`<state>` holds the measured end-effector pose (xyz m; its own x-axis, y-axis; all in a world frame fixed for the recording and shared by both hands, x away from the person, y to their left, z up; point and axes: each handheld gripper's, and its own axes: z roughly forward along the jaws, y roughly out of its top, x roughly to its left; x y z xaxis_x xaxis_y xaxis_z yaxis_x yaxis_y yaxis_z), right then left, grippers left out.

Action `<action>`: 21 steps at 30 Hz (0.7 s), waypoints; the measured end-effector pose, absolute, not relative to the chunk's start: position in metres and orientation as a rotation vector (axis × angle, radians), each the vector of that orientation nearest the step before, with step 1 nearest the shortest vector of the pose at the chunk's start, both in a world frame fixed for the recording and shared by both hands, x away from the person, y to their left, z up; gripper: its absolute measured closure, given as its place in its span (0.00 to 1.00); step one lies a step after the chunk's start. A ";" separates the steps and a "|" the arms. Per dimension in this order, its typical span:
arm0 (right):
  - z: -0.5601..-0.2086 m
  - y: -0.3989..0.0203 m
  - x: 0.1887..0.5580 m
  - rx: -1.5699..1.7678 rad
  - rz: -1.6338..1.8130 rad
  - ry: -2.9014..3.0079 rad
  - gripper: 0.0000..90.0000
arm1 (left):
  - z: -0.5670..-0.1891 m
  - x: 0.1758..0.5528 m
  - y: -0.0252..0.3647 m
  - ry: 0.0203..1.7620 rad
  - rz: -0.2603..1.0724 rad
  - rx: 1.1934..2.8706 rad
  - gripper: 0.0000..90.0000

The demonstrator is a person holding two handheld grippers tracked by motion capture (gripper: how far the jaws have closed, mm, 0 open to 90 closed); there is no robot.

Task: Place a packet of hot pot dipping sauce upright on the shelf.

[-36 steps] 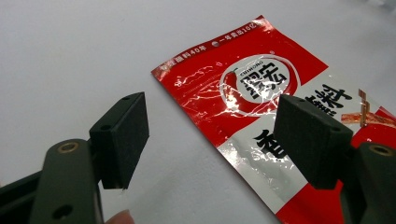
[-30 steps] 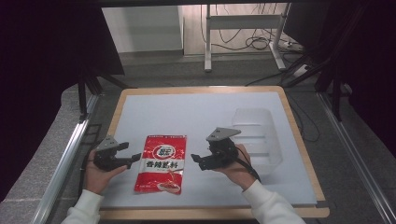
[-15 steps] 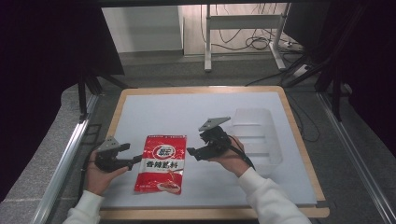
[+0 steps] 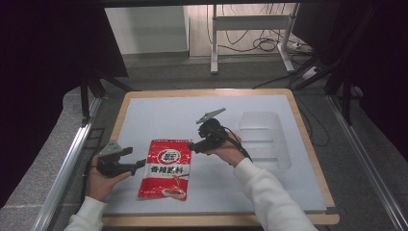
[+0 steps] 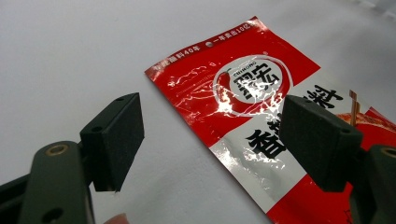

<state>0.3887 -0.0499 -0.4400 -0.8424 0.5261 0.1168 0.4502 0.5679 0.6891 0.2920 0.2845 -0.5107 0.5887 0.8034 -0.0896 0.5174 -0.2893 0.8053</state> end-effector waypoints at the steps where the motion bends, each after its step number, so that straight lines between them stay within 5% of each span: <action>1: -0.440 -0.050 0.389 0.840 1.138 2.691 0.33 | -0.511 0.292 0.285 1.053 0.424 1.965 0.24; 21: -0.458 -0.027 0.422 0.884 1.077 2.745 0.40 | -0.511 0.292 0.284 1.048 0.430 1.966 0.24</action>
